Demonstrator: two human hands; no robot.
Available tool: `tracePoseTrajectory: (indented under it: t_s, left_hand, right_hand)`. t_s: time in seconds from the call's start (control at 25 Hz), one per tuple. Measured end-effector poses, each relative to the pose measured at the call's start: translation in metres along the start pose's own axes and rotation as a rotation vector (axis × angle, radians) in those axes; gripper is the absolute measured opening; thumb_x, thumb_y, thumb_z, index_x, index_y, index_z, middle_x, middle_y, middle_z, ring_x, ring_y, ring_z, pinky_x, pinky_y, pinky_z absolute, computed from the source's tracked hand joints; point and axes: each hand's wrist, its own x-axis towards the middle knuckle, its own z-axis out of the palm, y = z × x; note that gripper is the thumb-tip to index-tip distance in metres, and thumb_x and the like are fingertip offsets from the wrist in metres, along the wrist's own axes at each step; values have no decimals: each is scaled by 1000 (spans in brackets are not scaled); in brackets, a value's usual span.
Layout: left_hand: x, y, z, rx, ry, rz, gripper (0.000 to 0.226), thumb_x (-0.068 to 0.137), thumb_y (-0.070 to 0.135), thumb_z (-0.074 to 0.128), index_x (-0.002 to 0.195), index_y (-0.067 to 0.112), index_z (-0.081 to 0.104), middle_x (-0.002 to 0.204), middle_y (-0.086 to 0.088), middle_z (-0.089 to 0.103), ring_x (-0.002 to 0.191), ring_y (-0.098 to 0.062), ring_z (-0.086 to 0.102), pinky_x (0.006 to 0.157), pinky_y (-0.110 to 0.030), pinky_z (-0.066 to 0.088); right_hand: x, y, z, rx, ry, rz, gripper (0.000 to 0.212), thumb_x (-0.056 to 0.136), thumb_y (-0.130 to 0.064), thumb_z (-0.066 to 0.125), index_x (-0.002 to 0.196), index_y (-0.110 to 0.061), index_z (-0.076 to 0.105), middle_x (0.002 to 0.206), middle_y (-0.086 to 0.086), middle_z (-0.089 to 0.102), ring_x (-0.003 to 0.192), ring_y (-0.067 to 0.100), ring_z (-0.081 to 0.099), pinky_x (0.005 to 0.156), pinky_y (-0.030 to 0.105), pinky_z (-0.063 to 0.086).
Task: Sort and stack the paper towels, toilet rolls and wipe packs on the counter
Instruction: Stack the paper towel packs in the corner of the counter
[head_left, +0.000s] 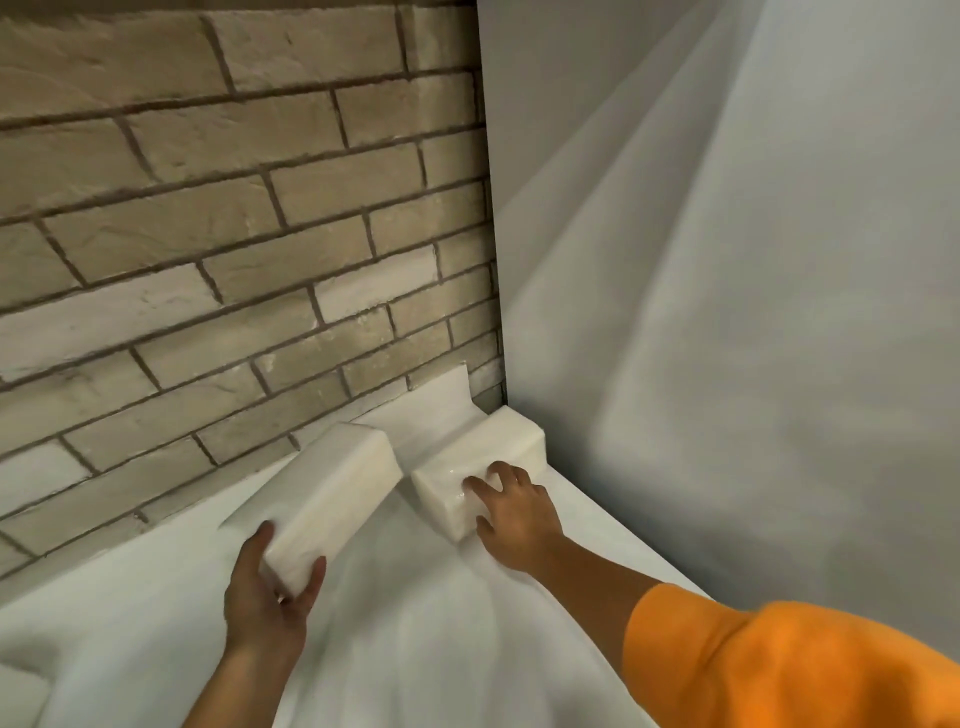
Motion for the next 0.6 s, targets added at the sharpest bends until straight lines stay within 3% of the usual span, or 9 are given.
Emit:
tracePoseTrajectory:
  t_s: [0.24,0.4,0.6]
  left_hand:
    - [-8,-3,14,-34,24,50,30,77,36,79,103,28,68,138,-3,57,115,-21,58,74,-36,62]
    - [-15,-3,21,-5,36,37,22,81,34,77,99,26,68,128,-7,55,116,-27,57,73,-39,61]
    - [-21,-3,27,28,44,3,19,83,29,76,100,23,69,122,-12,55,109,-32,60,69,-45,60]
  right_hand:
    - [63,10,-13,-38,-285,68,77,99,-45,48,161,-41,4,171,1,-4,157,30,5,118,57,25]
    - [112,14,-26,-52,-372,86,82,98,-40,50,162,-41,-1,172,-1,-11,158,33,0,119,63,21]
    - [148,27,-29,16,-442,67,84,96,-39,52,161,-44,0,172,-5,-10,157,33,3,119,61,26]
